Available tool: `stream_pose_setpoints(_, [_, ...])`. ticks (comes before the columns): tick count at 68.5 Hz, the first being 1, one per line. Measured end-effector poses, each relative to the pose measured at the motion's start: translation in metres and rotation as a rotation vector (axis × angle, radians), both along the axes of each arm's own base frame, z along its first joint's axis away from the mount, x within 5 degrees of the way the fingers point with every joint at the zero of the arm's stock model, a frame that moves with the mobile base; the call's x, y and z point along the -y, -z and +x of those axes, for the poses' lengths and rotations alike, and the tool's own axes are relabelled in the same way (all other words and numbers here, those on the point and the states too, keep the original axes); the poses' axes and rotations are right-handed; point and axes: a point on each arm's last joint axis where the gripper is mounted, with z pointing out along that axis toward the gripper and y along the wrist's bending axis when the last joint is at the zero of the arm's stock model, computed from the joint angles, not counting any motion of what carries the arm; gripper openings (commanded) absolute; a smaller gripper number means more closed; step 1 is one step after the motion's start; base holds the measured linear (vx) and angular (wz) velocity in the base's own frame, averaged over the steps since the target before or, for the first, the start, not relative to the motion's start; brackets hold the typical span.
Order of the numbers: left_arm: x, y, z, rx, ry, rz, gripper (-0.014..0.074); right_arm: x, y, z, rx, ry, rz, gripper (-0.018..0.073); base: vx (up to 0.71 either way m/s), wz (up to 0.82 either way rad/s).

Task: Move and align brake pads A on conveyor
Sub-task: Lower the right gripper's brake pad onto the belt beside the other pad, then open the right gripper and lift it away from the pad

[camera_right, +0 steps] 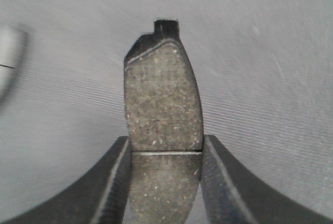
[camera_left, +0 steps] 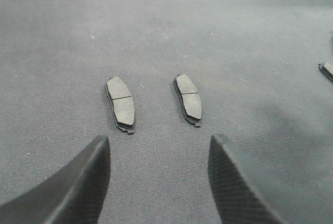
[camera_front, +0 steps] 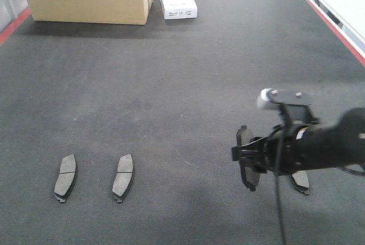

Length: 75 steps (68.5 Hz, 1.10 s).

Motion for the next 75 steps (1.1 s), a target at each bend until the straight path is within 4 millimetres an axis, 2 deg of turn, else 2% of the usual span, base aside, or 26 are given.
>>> stream_pose_setpoints(12, [0.0,0.0,0.0,0.0,0.0,0.0,0.0417,-0.007,0.019,0.029,-0.084,0.066,-0.075,0.0055,0.0,0.0])
stream_pose_setpoints(27, [0.0,0.0,0.0,0.0,0.0,0.0,0.0417,-0.016,0.044,0.054,-0.229,0.07,-0.135,0.009,0.0,0.0])
stream_pose_setpoints(37, [0.0,0.0,0.0,0.0,0.0,0.0,0.0417,-0.021,0.056,0.067,-0.277,0.052,-0.159,0.0196,0.0,0.0])
stream_pose_setpoints(45, [0.0,0.0,0.0,0.0,0.0,0.0,0.0417,-0.021,0.058,0.071,-0.278,0.042,-0.174,0.034,0.0,0.0])
stream_pose_setpoints(53, [0.0,0.0,0.0,0.0,0.0,0.0,0.0417,-0.019,0.057,0.072,-0.262,0.024,-0.204,0.0442,0.0,0.0])
stream_pose_setpoints(62, [0.0,0.0,0.0,0.0,0.0,0.0,0.0417,-0.017,0.051,0.072,-0.237,0.007,-0.234,0.0452,0.0,0.0])
stream_pose_setpoints(68, [0.0,0.0,0.0,0.0,0.0,0.0,0.0417,-0.014,0.033,0.069,-0.183,0.004,-0.245,0.0449,0.0,0.0])
stream_pose_setpoints(75, [0.0,0.0,0.0,0.0,0.0,0.0,0.0417,-0.007,-0.002,0.062,-0.074,0.013,-0.261,0.0449,0.0,0.0])
